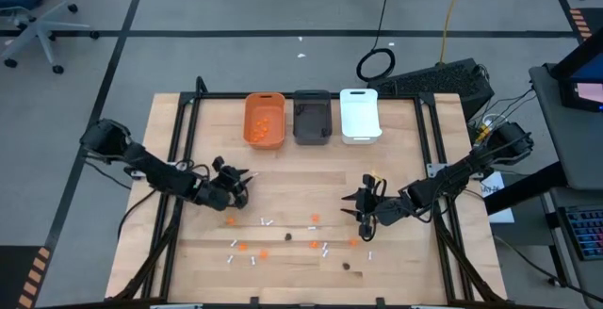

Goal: Sort Halloween decoration
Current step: Put the white bone toy into the white bin

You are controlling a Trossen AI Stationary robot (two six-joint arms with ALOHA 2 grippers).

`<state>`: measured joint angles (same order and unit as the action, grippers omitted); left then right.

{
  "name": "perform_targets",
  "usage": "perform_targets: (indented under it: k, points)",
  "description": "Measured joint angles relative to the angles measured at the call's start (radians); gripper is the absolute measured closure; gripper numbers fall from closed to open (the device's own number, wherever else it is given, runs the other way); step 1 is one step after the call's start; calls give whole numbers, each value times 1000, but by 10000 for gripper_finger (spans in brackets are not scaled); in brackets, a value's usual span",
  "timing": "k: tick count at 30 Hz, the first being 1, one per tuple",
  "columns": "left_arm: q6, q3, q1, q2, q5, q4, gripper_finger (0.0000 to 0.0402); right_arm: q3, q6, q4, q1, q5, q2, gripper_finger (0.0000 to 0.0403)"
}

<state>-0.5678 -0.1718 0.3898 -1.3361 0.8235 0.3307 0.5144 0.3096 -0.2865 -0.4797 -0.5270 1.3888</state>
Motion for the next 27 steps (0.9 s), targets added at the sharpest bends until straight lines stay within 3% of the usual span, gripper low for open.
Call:
perform_targets:
  k: [4, 12, 18, 22, 27]
  points:
    - [61, 1, -50, 0, -103, 37, 278, 0, 0, 0, 0, 0, 0, 266]
    - [169, 2, -139, -4, -168, 62, 278, 0, -10, 0, 0, 0, 0, 266]
    - [189, 1, -182, -3, -335, 181, 278, 0, -11, 1, 0, 0, 0, 266]
    - [192, 8, -136, -4, -280, 153, 278, 0, -11, 11, 0, 0, 0, 266]
    - [298, 112, -123, -3, -184, 421, 278, 0, -10, 23, 0, 0, 0, 266]
